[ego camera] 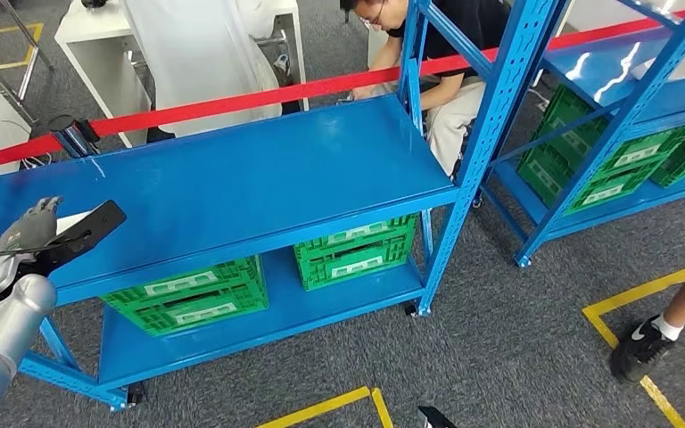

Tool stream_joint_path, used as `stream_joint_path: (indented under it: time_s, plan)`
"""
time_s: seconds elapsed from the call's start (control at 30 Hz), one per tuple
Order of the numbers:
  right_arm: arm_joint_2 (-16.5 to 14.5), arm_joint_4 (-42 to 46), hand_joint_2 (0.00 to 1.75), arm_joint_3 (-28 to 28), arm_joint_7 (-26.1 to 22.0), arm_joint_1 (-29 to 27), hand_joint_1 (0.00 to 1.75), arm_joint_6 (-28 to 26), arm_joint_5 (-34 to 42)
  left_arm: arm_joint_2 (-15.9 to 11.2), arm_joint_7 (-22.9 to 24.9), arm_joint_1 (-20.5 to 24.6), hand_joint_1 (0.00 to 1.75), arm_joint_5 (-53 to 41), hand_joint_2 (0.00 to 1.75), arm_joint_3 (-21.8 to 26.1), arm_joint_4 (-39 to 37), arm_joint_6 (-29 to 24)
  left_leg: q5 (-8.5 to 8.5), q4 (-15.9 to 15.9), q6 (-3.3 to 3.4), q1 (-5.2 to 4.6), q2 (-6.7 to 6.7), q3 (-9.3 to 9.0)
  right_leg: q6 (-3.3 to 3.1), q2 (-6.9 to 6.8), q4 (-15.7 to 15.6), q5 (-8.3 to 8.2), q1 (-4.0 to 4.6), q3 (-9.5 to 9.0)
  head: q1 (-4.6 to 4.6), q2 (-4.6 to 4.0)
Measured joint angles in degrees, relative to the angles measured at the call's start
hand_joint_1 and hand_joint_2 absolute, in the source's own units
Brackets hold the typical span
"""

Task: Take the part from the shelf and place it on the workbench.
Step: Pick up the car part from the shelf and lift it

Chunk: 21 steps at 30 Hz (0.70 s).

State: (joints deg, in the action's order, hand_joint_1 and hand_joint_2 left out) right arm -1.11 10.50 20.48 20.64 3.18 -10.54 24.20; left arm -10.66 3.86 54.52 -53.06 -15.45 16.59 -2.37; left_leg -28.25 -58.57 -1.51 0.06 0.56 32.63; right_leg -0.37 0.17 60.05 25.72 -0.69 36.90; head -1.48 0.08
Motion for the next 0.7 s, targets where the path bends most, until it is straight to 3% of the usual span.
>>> stream_joint_path:
  time_s: [0.07, 0.1, 0.2, 0.23, 0.27, 0.3, 0.33, 0.37, 0.4, 0.47, 0.53, 0.6, 0.67, 0.7]
  plan:
    - [0.0, 0.0, 0.0, 0.0, 0.1, -0.1, 0.0, 0.0, 0.0, -0.5, -0.2, -0.2, 0.0, 0.2, 0.0, 0.0, -0.1, 0.1, -0.57, -0.7, -0.65, 0.16, -0.11, -0.09, -0.8, 0.02, -0.3, 0.32, -0.06, -0.72, 0.14, 0.0]
    - [0.0, 0.0, 0.0, 0.0, 0.2, -0.1, 0.0, 0.0, 0.0, -0.8, -0.2, -0.3, 0.0, 0.2, 0.0, 0.0, -0.1, 0.1, -1.38, -2.5, -0.94, 0.21, -0.16, 0.69, -1.19, 0.02, -0.5, 0.51, -0.15, -1.19, 0.21, 0.0]
    - [0.1, 0.0, 0.0, 0.0, 0.2, -0.1, 0.0, 0.0, 0.0, -1.3, -0.3, -0.8, 0.0, 0.3, 0.0, 0.0, -0.4, 0.1, -4.96, -13.3, -1.48, 0.28, -0.24, 7.09, -1.82, 0.04, -0.6, 1.38, -0.16, -2.32, 0.46, 0.0]
    - [0.1, 0.0, 0.0, 0.0, 0.2, -0.2, 0.0, 0.0, 0.0, -1.4, -0.3, -1.1, 0.0, 0.3, 0.0, 0.0, -0.5, 0.2, -5.33, -16.2, -1.54, 0.29, -0.24, 9.26, -1.84, 0.06, -0.6, 1.73, -0.15, -2.7, 0.48, -0.01]
    - [0.1, 0.0, 0.0, 0.0, 0.2, -0.2, 0.0, 0.0, 0.0, -1.4, -0.3, -1.4, 0.0, 0.4, 0.0, 0.0, -0.6, 0.2, -4.59, -17.2, -1.52, 0.3, -0.25, 10.59, -1.81, 0.09, -0.6, 2.1, -0.15, -3.14, 0.46, -0.01]
    - [0.1, 0.0, 0.0, 0.0, 0.3, -0.2, 0.0, 0.0, 0.0, -1.5, -0.3, -1.6, 0.0, 0.4, 0.0, 0.0, -0.7, 0.2, -2.6, -16.0, -1.43, 0.31, -0.25, 10.78, -1.75, 0.1, -0.6, 2.51, -0.14, -3.69, 0.45, -0.01]
    - [0.1, 0.0, 0.0, 0.0, 0.3, -0.2, 0.0, 0.0, 0.0, -1.5, -0.3, -1.6, 0.0, 0.4, 0.0, 0.0, -0.8, 0.2, 0.25, -12.8, -1.25, 0.31, -0.25, 9.9, -1.64, 0.12, -0.6, 2.97, -0.14, -4.3, 0.45, -0.02]
    - [0.1, 0.0, 0.0, 0.0, 0.3, -0.2, 0.0, 0.0, 0.0, -1.6, -0.3, -1.5, 0.0, 0.5, 0.0, 0.0, -0.8, 0.2, 3.11, -8.6, -1.02, 0.27, -0.24, 8.49, -1.46, 0.13, -0.5, 3.45, -0.07, -4.82, 0.45, -0.02]
    - [0.1, 0.0, 0.0, 0.0, 0.2, -0.1, 0.0, 0.0, 0.0, -1.7, -0.3, -1.3, 0.0, 0.5, 0.0, 0.0, -0.9, 0.3, 4.88, -4.6, -0.75, 0.19, -0.22, 6.89, -1.2, 0.17, -0.4, 3.96, 0.04, -5.21, 0.5, -0.01]
    - [0.1, -0.1, 0.0, 0.0, -0.1, 0.0, 0.0, 0.1, 0.0, -1.9, -0.9, -1.0, 0.0, 0.7, 0.0, 0.0, -1.0, 1.3, 5.48, -0.7, -0.17, -0.02, -0.18, 5.13, -0.58, 0.24, -0.4, 4.65, 0.18, -5.61, 0.42, -0.01]
    - [0.1, -0.1, 0.0, 0.0, -0.2, 0.0, 0.0, 0.2, -0.1, -2.0, -2.0, -1.0, 0.0, 1.1, 0.0, 0.0, -1.0, 3.2, 4.99, -0.3, 0.34, -0.08, -0.1, 4.57, -0.03, 0.19, -0.9, 4.93, 0.19, -6.08, 0.3, -0.01]
    - [0.2, -0.1, 0.0, 0.0, 0.0, 0.1, 0.0, 0.3, -0.1, -1.9, -3.0, -1.1, 0.0, 1.2, 0.0, 0.0, -1.0, 4.9, 5.11, 0.4, 0.45, 0.04, 0.05, 4.05, -0.81, 0.1, -1.5, 4.57, 0.36, -6.62, 0.21, 0.0]
    - [0.2, -0.1, 0.0, 0.0, 0.0, 0.3, 0.0, 0.3, -0.1, -1.6, -2.9, -1.1, 0.0, 1.2, 0.87, 0.0, -1.0, 5.6, 5.07, 0.8, 0.53, 0.0, 0.16, 3.79, -1.9, 0.04, -2.1, 4.27, 0.46, -7.06, 0.09, 0.0]
    - [0.2, -0.1, 0.0, 0.0, 0.0, 0.3, 0.0, 0.3, -0.1, -1.4, -2.3, -1.2, 0.0, 1.2, 1.31, 0.0, -1.0, 5.7, 4.97, 0.8, 0.69, -0.07, 0.17, 3.81, -2.01, 0.03, -2.3, 4.36, 0.44, -7.21, 0.07, 0.0]
